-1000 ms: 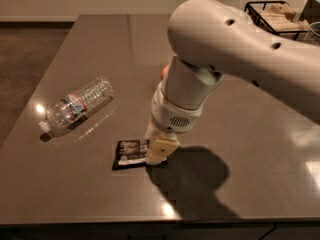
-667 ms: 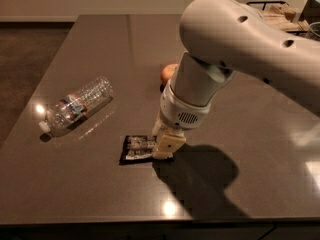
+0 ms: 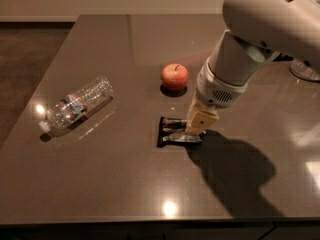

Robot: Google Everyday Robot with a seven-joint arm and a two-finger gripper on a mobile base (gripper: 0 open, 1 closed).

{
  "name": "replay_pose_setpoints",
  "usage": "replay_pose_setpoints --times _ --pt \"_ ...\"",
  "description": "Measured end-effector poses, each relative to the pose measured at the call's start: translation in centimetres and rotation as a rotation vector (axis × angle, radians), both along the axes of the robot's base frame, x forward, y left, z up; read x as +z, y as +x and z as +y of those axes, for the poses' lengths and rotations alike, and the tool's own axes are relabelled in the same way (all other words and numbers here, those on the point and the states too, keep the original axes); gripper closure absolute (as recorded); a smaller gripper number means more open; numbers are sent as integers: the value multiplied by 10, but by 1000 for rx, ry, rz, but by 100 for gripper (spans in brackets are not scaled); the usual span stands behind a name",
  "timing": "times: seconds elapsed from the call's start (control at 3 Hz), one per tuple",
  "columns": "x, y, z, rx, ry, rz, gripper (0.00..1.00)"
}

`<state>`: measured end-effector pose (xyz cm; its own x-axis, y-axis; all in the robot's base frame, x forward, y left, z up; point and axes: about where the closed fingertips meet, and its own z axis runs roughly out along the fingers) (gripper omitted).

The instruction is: Move rxbar chocolate near apple

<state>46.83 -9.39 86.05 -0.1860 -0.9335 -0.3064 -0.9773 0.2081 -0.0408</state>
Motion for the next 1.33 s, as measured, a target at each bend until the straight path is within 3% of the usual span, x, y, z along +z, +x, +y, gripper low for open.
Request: replay_pose_setpoints --times 0.33,1.0,1.33 --pt "9 25 -35 -85 -37 -34 100" --pt "11 74 -63 -170 -46 -47 100" --pt "8 95 -69 -194 -49 -44 81"
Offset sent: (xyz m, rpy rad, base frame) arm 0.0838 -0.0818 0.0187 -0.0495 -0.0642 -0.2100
